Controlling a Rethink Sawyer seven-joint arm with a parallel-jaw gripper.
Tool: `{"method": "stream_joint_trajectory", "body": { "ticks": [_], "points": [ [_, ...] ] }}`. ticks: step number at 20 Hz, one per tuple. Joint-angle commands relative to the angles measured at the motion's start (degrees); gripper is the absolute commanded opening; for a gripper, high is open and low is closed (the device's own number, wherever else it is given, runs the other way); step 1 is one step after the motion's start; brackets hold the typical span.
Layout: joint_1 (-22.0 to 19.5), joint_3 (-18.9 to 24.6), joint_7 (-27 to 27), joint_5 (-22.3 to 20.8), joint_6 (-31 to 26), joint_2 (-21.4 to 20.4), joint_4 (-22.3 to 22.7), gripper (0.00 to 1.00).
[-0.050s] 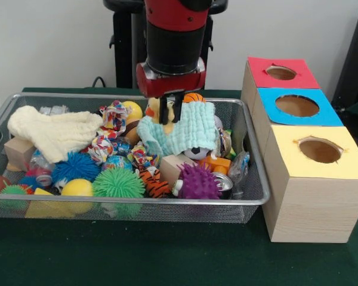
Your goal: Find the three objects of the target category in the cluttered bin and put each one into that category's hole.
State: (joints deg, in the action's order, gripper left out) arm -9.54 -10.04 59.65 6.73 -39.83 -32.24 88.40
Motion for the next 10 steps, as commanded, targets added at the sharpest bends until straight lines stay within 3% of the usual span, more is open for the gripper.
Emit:
{"method": "stream_joint_trajectory", "body": {
  "ticks": [1,6,10],
  "points": [
    [4.07,-5.17,22.59,1.88,-13.40,-3.71,-2.92,0.00],
    [6.54,-6.32,26.59,3.90,-12.28,-7.60,2.44,0.00],
    [7.13,-6.76,29.49,5.28,-10.88,-8.18,4.41,0.00]
  ]
}}
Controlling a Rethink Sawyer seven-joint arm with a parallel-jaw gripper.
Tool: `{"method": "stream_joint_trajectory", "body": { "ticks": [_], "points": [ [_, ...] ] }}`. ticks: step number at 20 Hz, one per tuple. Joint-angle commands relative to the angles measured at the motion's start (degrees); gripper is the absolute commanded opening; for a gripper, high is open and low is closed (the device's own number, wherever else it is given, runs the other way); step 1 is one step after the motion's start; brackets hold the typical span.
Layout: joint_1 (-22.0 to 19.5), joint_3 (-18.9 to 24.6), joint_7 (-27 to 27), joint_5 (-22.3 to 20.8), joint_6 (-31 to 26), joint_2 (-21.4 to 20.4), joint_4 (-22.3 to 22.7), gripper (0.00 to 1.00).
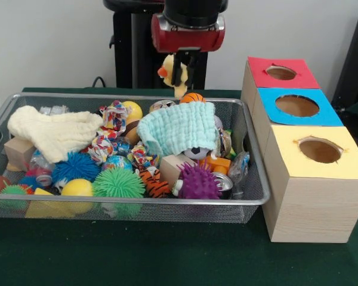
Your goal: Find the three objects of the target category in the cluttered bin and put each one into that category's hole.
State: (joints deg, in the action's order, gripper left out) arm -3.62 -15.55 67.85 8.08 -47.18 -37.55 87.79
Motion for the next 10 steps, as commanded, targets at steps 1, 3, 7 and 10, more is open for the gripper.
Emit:
{"method": "stream_joint_trajectory", "body": {
  "ticks": [1,3,7,10],
  "points": [
    [1.58,-1.39,21.96,4.26,-2.46,-3.60,6.85,0.00],
    [2.30,-1.58,23.05,4.89,-0.11,-4.87,10.14,0.00],
    [3.75,-1.71,24.72,5.65,4.76,-6.58,15.09,0.00],
    [4.79,-1.40,25.77,6.22,8.52,-7.85,18.64,0.00]
  ]
}}
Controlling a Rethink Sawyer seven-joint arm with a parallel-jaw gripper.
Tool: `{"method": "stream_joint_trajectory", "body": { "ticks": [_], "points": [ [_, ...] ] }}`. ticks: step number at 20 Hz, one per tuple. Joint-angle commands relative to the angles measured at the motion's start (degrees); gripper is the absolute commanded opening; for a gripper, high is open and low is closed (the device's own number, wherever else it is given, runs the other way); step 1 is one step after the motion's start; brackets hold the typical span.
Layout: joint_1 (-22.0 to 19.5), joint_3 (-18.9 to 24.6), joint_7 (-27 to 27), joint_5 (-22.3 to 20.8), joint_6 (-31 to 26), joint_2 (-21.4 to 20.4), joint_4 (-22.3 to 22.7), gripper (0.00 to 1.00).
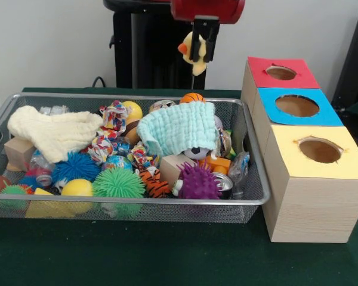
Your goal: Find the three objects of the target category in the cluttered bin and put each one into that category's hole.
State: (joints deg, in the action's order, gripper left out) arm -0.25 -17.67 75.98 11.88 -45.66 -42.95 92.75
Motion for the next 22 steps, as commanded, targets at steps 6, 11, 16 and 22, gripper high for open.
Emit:
{"method": "stream_joint_trajectory", "body": {
  "ticks": [6,11,16,22],
  "points": [
    [3.62,1.27,20.76,3.59,14.48,-4.21,20.40,0.00],
    [4.47,2.83,22.46,4.94,22.15,-5.08,26.65,0.00],
    [5.58,4.30,24.63,6.45,27.93,-5.23,30.99,0.00],
    [8.86,3.70,27.41,7.66,29.89,-5.96,33.25,0.00]
  ]
}}
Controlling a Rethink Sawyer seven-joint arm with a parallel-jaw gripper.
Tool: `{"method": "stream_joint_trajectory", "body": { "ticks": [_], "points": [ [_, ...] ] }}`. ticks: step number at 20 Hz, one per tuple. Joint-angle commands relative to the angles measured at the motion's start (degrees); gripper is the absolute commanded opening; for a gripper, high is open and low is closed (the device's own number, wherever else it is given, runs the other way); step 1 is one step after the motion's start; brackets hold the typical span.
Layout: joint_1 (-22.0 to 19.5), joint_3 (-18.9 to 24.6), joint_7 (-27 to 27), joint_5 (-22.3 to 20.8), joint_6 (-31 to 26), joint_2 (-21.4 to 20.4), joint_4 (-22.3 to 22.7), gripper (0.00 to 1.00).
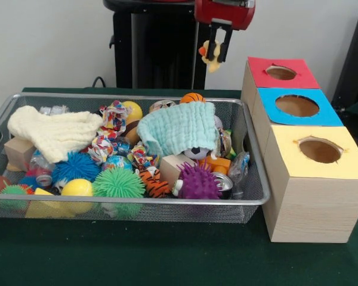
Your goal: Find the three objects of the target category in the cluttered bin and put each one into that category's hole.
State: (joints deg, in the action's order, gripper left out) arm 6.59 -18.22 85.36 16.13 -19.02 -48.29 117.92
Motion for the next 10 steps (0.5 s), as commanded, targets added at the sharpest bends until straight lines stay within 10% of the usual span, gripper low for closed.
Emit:
{"method": "stream_joint_trajectory", "body": {
  "ticks": [1,10],
  "points": [
    [2.69,3.93,18.39,3.62,2.86,-0.82,8.08,0.00],
    [10.78,-0.82,23.36,4.39,-3.75,-0.99,4.31,0.00]
  ]
}}
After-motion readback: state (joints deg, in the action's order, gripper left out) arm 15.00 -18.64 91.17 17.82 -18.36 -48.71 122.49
